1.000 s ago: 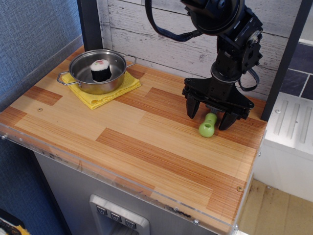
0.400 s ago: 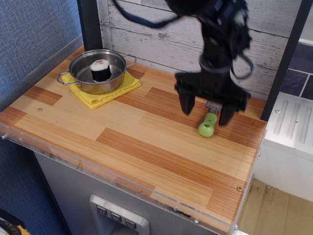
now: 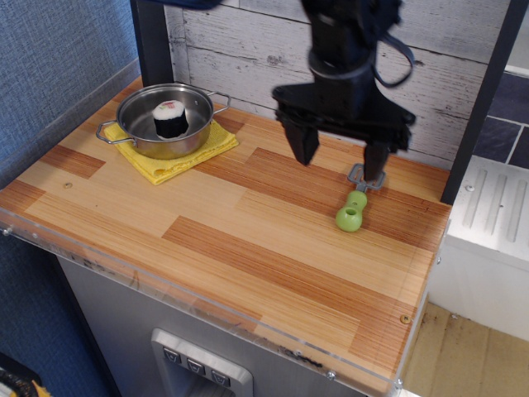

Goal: Move the spatula and place it on the left side of the vessel.

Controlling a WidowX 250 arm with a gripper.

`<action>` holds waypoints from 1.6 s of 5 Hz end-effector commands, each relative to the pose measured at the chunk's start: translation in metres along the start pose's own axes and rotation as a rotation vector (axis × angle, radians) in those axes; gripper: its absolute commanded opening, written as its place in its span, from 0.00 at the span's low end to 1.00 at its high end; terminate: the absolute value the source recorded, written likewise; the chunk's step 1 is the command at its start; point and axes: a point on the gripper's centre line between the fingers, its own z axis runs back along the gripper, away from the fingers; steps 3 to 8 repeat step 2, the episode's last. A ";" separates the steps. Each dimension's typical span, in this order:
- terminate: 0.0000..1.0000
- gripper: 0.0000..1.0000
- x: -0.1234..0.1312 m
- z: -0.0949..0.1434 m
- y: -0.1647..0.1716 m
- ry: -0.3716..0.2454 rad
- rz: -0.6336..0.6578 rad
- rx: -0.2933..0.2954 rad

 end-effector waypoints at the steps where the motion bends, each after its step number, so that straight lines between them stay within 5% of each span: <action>1: 0.00 1.00 0.004 0.015 0.002 -0.052 0.000 -0.011; 2: 1.00 1.00 0.004 0.015 0.002 -0.052 0.000 -0.011; 8: 1.00 1.00 0.004 0.015 0.002 -0.052 0.000 -0.011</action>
